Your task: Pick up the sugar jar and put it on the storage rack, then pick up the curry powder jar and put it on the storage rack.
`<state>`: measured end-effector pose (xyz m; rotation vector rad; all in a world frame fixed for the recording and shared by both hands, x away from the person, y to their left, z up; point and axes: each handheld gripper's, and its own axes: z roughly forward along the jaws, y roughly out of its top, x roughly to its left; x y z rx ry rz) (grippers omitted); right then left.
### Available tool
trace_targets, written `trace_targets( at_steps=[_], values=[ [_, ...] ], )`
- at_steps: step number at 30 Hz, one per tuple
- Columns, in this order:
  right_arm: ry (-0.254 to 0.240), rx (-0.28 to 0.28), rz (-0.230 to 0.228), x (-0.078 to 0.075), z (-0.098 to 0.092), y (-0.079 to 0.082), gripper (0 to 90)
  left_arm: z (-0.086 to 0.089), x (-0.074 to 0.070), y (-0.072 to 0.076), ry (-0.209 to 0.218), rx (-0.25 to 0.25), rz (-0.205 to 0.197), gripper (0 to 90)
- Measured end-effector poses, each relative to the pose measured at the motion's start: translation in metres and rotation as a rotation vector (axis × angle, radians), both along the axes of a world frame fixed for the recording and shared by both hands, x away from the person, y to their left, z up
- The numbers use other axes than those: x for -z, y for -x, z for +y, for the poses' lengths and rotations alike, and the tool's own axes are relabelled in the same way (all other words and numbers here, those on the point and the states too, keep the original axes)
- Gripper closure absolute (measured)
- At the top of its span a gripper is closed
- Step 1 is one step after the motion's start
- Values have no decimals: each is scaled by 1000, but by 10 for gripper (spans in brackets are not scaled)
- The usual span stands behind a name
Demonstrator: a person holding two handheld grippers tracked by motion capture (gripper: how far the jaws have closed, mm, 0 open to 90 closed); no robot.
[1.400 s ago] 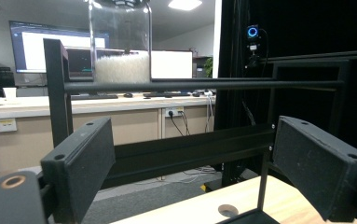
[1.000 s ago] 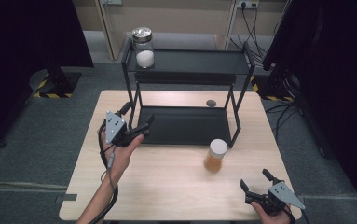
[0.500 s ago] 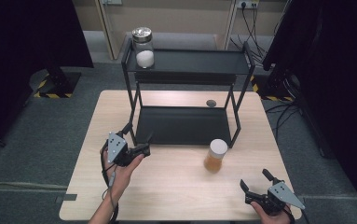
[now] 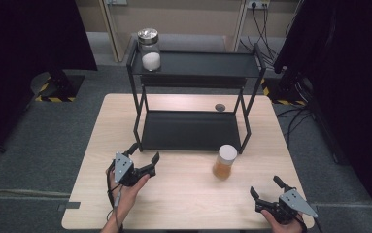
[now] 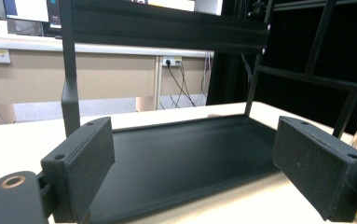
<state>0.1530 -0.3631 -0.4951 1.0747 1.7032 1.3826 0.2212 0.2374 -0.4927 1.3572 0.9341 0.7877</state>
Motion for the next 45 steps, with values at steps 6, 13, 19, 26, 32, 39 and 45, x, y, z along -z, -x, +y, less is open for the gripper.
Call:
trace_targets(
  at_steps=[6,13,19,26,32,39,45],
  values=[
    [0,0,0,0,0,0,27,4,12,7,-8,-7,45,122],
    [0,-1,0,0,0,0,27,6,23,11,-2,-18,73,121],
    [2,-4,0,0,0,0,26,2,28,14,-6,-22,80,124],
    [3,-6,1,0,0,0,26,2,29,15,12,-33,80,120],
    [8,-5,7,-1,0,-1,25,0,29,17,0,-37,75,118],
    [-2,-15,4,-1,1,-2,23,0,27,16,-11,-30,80,116],
    [-54,-61,-21,-7,6,-10,23,0,26,14,-5,-27,89,116]
  ],
)
